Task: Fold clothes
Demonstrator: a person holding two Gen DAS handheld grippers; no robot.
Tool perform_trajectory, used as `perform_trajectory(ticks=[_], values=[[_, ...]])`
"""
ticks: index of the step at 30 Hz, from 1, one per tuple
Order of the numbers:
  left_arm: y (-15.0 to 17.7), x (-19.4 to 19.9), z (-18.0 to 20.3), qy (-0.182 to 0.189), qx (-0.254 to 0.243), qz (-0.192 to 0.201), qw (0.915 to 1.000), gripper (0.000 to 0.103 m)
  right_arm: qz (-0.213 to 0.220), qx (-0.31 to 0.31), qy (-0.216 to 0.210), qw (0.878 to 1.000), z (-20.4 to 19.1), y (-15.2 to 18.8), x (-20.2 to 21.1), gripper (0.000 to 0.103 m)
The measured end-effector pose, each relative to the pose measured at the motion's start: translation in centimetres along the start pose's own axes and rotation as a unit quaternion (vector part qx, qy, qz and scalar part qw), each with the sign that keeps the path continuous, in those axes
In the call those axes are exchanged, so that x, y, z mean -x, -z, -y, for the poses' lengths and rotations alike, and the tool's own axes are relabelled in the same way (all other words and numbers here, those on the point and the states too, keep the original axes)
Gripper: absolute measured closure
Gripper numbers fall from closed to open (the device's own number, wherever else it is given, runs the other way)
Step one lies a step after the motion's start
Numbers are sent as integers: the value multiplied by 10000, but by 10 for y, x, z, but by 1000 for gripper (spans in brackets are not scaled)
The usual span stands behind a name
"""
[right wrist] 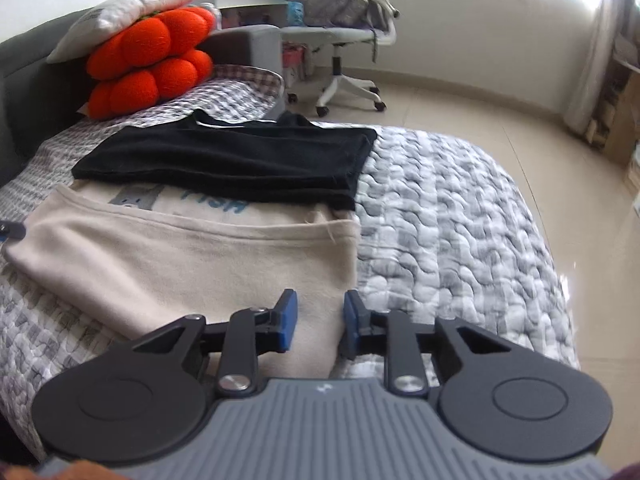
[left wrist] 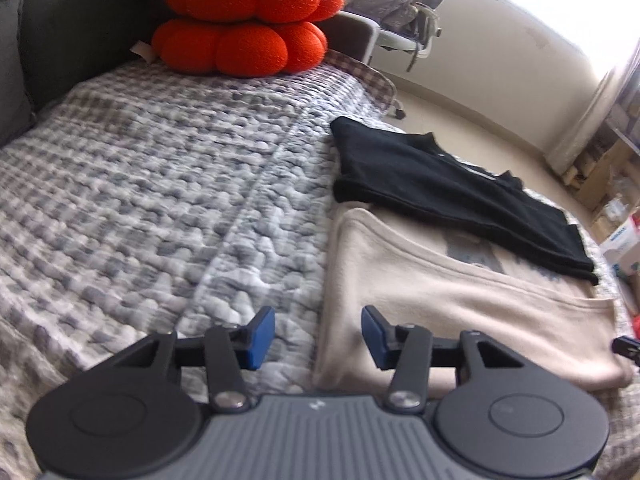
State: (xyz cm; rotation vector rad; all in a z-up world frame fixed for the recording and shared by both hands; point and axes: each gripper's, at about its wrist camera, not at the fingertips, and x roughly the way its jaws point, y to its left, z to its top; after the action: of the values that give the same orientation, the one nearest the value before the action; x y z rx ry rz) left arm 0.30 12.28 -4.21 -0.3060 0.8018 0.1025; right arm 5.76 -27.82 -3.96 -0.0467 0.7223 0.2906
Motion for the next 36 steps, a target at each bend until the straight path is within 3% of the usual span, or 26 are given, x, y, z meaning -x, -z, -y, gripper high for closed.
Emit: perform_trajectory(ticks=[5,9,14,22,24,27,36], values=[[3,-7,3,141,-10,-193,9997,61,-11,-76,10,10000,2,1,1,75],[5,-7,6,88,-123,-152,9998,73,-37,-37,8,10000,2,1,0,75],[4,-3,1,257,38,-164,9995,81,-33,-68,32,10000,5,2,1,75],[7,-4,1,302,74,-219,9993,76,-25,-32,79,10000,2,2,-1,73],[7,-4,3,222,-14,-179,9996,86,-16,-17,85,10000,1,1,-2,73],[7,-1,0,238,7,-143,9996,93,-20,-24,98,9999,1,1,-4,73],[8,11,-6,365,128,-31,9992,95,12,-88,142,9999,5,2,-2,73]])
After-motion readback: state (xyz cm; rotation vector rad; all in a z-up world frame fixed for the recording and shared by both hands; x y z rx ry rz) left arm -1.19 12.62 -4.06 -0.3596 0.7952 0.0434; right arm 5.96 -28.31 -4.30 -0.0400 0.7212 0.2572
